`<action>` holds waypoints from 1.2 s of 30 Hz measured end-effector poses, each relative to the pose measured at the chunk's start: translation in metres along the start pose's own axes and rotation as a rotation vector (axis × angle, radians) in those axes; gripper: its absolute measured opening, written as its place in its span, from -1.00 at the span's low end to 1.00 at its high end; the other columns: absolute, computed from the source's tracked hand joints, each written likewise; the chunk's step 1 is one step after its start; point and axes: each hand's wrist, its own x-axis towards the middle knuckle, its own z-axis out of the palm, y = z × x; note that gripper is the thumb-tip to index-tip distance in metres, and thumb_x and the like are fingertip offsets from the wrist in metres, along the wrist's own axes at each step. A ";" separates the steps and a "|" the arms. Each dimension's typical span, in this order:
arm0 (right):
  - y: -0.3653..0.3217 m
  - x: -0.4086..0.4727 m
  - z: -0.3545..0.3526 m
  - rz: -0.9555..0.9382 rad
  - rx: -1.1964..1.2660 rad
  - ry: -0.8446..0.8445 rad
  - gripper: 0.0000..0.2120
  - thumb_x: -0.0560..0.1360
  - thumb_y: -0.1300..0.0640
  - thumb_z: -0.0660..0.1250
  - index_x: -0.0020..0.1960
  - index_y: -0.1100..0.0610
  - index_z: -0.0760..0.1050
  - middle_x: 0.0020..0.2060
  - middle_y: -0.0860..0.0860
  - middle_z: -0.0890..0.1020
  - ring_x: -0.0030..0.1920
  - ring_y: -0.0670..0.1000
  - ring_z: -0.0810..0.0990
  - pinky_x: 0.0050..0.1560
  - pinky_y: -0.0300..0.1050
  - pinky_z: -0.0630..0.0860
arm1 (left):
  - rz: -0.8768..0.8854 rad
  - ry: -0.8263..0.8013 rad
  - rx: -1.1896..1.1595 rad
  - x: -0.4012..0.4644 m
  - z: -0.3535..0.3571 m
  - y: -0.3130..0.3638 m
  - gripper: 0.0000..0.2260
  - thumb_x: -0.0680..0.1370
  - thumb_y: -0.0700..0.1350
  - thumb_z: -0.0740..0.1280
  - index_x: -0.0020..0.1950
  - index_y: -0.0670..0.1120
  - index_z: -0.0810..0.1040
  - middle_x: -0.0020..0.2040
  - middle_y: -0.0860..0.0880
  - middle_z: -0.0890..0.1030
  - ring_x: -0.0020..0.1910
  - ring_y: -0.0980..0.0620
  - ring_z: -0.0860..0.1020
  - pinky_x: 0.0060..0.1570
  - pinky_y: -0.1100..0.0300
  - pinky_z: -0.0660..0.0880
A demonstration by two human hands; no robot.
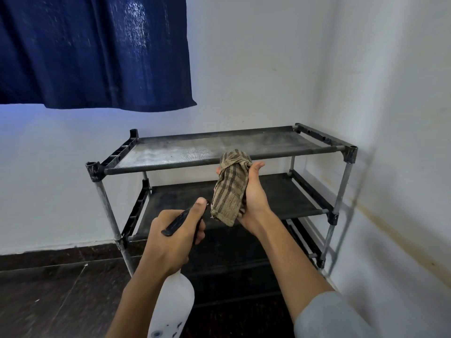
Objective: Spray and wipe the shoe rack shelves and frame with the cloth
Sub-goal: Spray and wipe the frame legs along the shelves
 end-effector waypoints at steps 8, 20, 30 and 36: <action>0.002 0.000 -0.002 0.034 0.027 0.013 -0.21 0.46 -0.43 -0.17 0.09 0.12 0.58 0.04 0.10 0.66 0.01 0.07 0.61 0.13 0.01 0.55 | -0.041 0.003 -0.028 0.006 -0.002 -0.008 -0.40 0.36 0.34 0.23 -0.36 -0.24 0.54 -0.50 -0.09 0.51 -0.50 0.02 0.47 -0.58 0.29 0.34; 0.009 0.001 0.000 0.192 -0.026 0.051 -0.17 0.41 -0.47 -0.11 0.20 0.14 0.54 -0.03 0.09 0.67 -0.01 0.10 0.64 0.20 0.18 0.49 | 0.012 -0.063 0.086 0.010 -0.037 -0.037 -0.56 0.51 0.25 0.19 -0.20 -0.09 0.59 -0.17 -0.18 0.63 -0.20 -0.14 0.62 -0.29 0.07 0.59; 0.032 0.008 0.029 0.288 -0.072 0.061 -0.11 0.39 -0.50 -0.10 0.31 0.16 0.45 0.05 0.13 0.63 -0.02 0.09 0.62 0.15 0.07 0.54 | 0.083 0.113 0.168 -0.001 -0.077 -0.055 -0.57 0.56 0.17 0.15 -0.16 -0.12 0.62 -0.19 -0.04 0.67 -0.25 0.13 0.59 -0.20 0.25 0.47; 0.053 0.015 0.057 0.344 -0.093 0.097 -0.10 0.35 -0.54 -0.07 0.36 0.12 0.38 0.16 0.14 0.59 0.13 0.15 0.59 0.20 0.15 0.51 | 0.107 0.219 0.256 -0.011 -0.103 -0.065 -0.57 0.61 0.16 0.14 -0.20 -0.11 0.59 -0.37 -0.09 0.60 -0.43 0.07 0.51 -0.33 0.11 0.42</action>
